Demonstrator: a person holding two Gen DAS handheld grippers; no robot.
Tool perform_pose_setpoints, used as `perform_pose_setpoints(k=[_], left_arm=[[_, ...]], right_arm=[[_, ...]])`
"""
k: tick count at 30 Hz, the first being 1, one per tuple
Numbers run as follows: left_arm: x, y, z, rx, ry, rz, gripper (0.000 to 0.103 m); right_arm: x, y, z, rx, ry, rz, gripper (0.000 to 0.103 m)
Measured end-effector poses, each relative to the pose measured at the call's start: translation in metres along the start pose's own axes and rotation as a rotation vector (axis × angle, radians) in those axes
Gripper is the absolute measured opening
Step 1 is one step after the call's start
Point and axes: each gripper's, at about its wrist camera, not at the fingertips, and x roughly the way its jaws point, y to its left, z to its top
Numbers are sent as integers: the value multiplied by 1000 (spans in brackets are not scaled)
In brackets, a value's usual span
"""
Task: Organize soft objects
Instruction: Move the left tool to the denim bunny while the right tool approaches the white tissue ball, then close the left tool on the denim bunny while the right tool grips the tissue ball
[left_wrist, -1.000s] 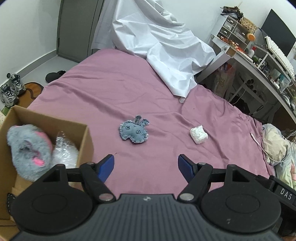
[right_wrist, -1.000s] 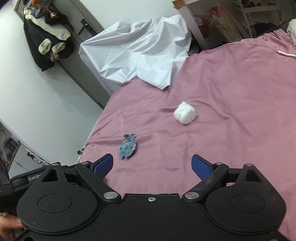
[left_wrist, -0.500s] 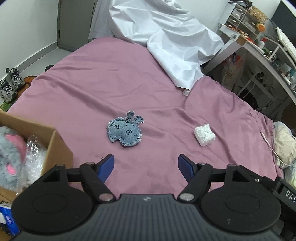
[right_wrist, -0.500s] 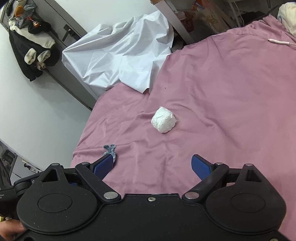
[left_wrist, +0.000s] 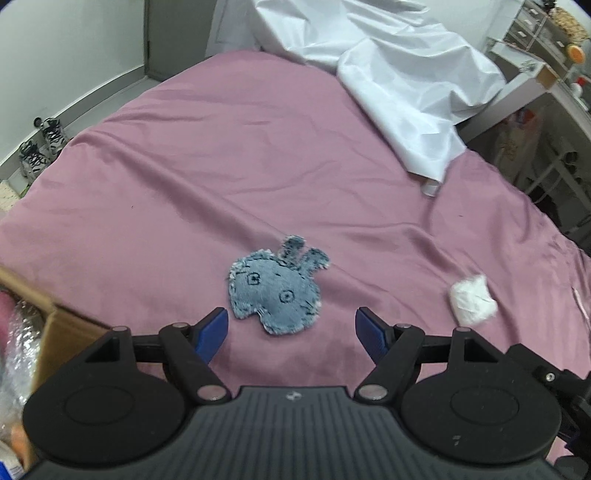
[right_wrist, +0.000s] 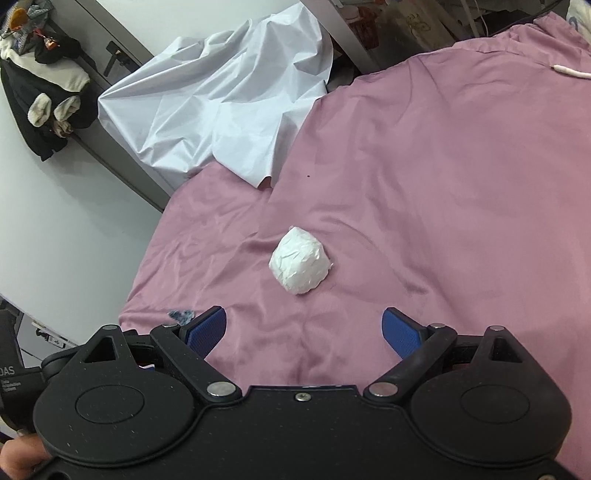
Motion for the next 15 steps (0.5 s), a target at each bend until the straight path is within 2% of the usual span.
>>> perform_pose_setpoints(k=[5, 9, 15], left_arm=[[19, 4, 2, -28, 22, 44, 74], [23, 1, 4, -16, -7, 69, 74], [30, 1, 9, -24, -21, 85, 71]], right_arm=[[14, 7, 6, -58, -6, -27, 89], [25, 16, 9, -139, -6, -92, 83], [38, 25, 12, -205, -5, -134, 78]])
